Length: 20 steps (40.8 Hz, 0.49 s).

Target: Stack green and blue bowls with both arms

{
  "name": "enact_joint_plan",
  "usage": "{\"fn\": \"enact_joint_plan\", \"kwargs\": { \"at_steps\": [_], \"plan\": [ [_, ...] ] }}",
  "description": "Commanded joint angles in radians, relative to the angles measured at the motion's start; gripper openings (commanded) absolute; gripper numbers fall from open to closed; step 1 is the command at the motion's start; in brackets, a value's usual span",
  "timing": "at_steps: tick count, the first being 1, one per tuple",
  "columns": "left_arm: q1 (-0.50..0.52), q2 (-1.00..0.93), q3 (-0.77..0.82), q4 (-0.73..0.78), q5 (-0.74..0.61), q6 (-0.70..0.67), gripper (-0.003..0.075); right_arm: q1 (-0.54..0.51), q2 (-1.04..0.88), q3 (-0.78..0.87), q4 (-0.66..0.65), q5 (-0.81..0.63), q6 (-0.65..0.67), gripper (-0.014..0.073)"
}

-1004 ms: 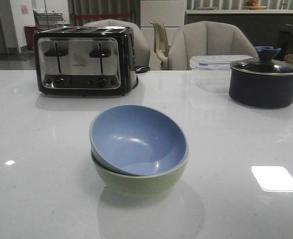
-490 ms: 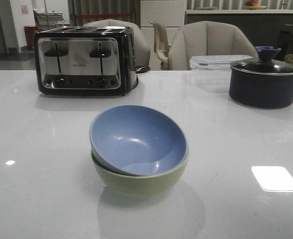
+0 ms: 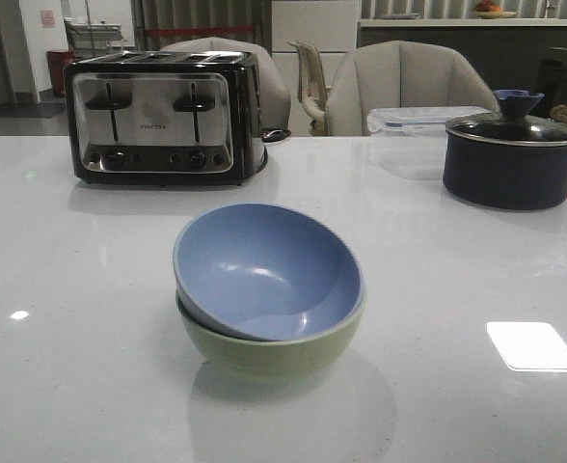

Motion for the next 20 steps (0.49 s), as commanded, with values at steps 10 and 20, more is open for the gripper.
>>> {"fn": "enact_joint_plan", "kwargs": {
  "at_steps": [10, 20],
  "plan": [
    [0.019, -0.094, 0.154, 0.080, -0.289, -0.179, 0.0101, -0.003, -0.005, -0.027, -0.010, -0.059, 0.000, 0.0034],
    [0.019, -0.094, 0.229, 0.086, -0.471, -0.179, 0.0101, -0.003, -0.005, -0.027, -0.010, -0.059, 0.000, 0.0034]
  ]
}}
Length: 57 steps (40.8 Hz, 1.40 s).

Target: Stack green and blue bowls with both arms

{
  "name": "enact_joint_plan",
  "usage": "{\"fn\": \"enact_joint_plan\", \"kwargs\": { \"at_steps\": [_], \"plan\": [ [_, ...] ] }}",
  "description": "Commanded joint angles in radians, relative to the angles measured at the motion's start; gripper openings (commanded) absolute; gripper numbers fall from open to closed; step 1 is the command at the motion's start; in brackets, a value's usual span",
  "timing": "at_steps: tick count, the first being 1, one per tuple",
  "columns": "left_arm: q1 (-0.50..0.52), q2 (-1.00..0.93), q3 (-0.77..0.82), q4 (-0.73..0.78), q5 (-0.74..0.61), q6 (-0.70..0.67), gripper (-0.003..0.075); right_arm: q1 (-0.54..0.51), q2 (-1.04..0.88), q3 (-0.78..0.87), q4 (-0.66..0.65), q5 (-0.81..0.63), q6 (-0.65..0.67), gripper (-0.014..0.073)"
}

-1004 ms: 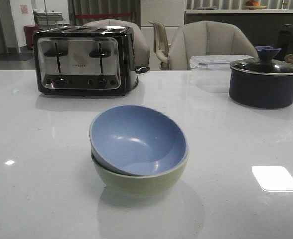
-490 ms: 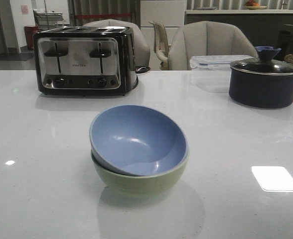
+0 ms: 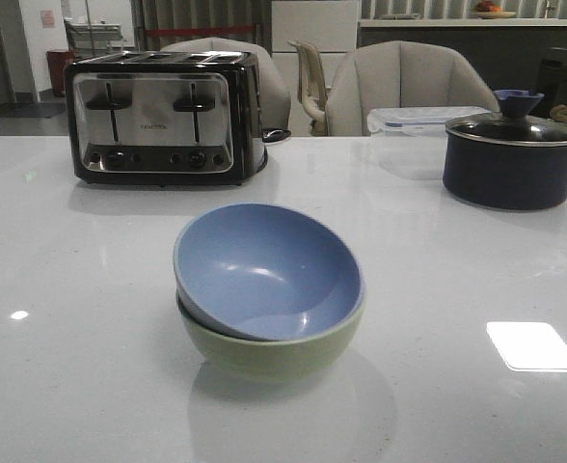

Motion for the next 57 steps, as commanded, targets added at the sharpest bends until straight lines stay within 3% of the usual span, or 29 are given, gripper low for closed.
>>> {"fn": "enact_joint_plan", "kwargs": {
  "at_steps": [1, 57],
  "plan": [
    [0.005, -0.022, 0.019, 0.003, -0.146, -0.014, 0.0101, -0.003, -0.005, -0.027, -0.010, -0.059, -0.001, 0.0034],
    [0.020, -0.022, 0.019, 0.003, -0.135, -0.014, 0.0101, -0.003, -0.005, -0.027, -0.010, -0.059, -0.001, 0.0034]
  ]
}}
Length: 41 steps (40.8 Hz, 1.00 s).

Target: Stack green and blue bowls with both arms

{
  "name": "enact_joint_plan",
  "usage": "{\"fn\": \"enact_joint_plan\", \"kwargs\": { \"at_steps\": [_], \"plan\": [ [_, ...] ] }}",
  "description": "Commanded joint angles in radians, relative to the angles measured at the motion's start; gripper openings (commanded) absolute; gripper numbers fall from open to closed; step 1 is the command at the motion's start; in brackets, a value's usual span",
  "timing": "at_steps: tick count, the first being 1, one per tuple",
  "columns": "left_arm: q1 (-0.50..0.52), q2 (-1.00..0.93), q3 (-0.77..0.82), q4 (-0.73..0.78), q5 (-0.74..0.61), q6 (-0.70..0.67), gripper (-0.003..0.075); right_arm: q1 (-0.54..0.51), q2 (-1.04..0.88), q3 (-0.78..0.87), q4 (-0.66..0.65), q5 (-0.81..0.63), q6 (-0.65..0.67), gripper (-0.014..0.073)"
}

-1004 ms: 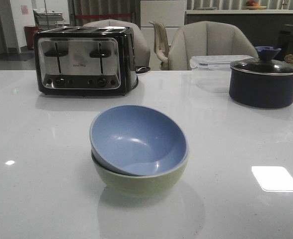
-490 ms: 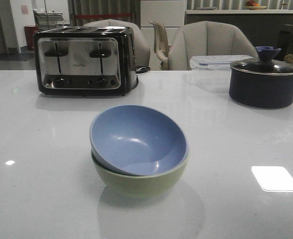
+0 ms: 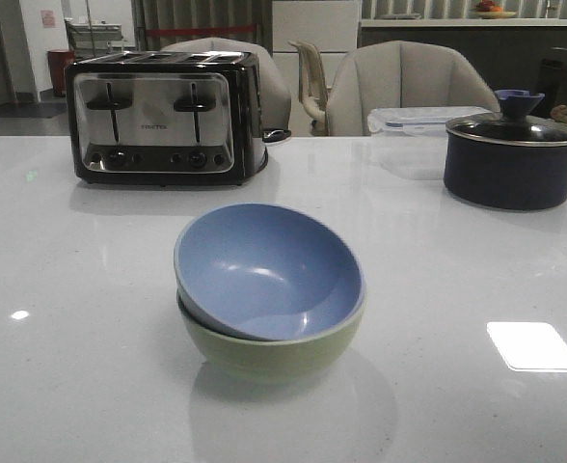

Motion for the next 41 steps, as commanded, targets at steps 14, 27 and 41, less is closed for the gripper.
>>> {"fn": "enact_joint_plan", "kwargs": {
  "at_steps": [14, 27, 41],
  "plan": [
    [0.059, -0.022, 0.019, 0.000, -0.084, -0.011, 0.0100, -0.003, -0.005, -0.027, -0.010, -0.059, -0.002, 0.0034],
    [0.057, -0.020, 0.019, 0.000, -0.084, -0.011, 0.0100, -0.003, -0.005, -0.027, -0.010, -0.059, -0.002, 0.0034],
    [0.057, -0.020, 0.019, 0.000, -0.084, -0.011, 0.0100, -0.003, -0.007, -0.025, -0.010, -0.058, -0.002, 0.0034]
  ]
}}
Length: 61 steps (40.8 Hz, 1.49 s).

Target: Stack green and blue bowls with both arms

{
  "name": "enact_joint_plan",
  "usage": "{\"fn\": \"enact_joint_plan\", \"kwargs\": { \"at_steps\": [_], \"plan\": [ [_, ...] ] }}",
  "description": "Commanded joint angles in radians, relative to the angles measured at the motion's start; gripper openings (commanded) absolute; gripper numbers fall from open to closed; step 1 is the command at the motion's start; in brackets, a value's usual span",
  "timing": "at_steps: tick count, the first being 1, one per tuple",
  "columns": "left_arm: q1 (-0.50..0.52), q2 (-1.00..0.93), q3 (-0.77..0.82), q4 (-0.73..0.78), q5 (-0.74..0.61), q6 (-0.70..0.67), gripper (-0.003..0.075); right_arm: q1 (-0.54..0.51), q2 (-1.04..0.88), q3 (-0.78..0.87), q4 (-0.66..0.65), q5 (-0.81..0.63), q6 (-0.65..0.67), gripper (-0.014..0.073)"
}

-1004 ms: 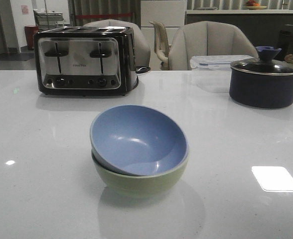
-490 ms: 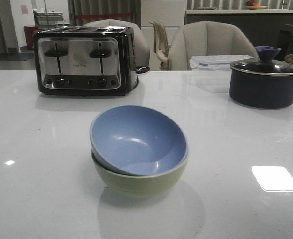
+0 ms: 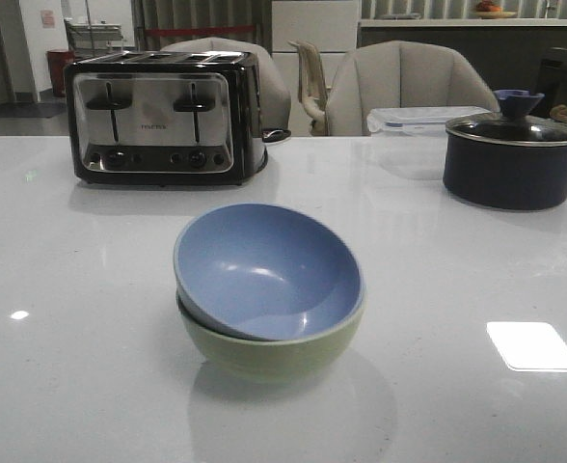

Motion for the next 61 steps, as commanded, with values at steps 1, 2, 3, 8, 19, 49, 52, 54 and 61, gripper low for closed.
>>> {"fn": "enact_joint_plan", "kwargs": {
  "at_steps": [1, 2, 3, 8, 19, 49, 52, 54, 61],
  "plan": [
    [-0.003, -0.020, 0.019, 0.000, -0.084, -0.011, 0.0100, -0.008, -0.011, -0.025, -0.010, -0.058, -0.002, 0.0034],
    [-0.003, -0.020, 0.019, 0.000, -0.084, -0.011, 0.0100, -0.018, -0.019, -0.024, -0.010, -0.058, -0.002, 0.0034],
    [-0.003, -0.020, 0.019, 0.000, -0.084, -0.011, 0.0100, -0.034, -0.029, -0.022, -0.010, -0.062, -0.002, 0.0034],
    [-0.003, -0.020, 0.019, 0.000, -0.084, -0.011, 0.0100, -0.160, -0.121, 0.033, -0.024, -0.159, -0.003, 0.0034],
    [-0.003, -0.020, 0.019, 0.000, -0.084, -0.011, 0.0100, -0.391, -0.434, 0.397, -0.024, -0.688, -0.003, 0.0034],
    [-0.003, -0.020, 0.019, 0.000, -0.084, -0.011, 0.0100, -0.485, -0.709, 0.758, -0.024, -0.944, -0.003, 0.0034],
    [-0.003, -0.020, 0.019, 0.000, -0.084, -0.011, 0.0100, -0.485, -0.709, 0.759, -0.024, -0.944, -0.003, 0.0034],
    [-0.003, -0.020, 0.019, 0.000, -0.084, -0.011, 0.0100, -0.485, -0.710, 0.759, -0.024, -0.942, -0.003, 0.0034],
    [-0.003, -0.020, 0.019, 0.000, -0.084, -0.011, 0.0100, -0.480, -0.710, 0.759, -0.003, -0.944, 0.008, 0.0034]
  ]
}}
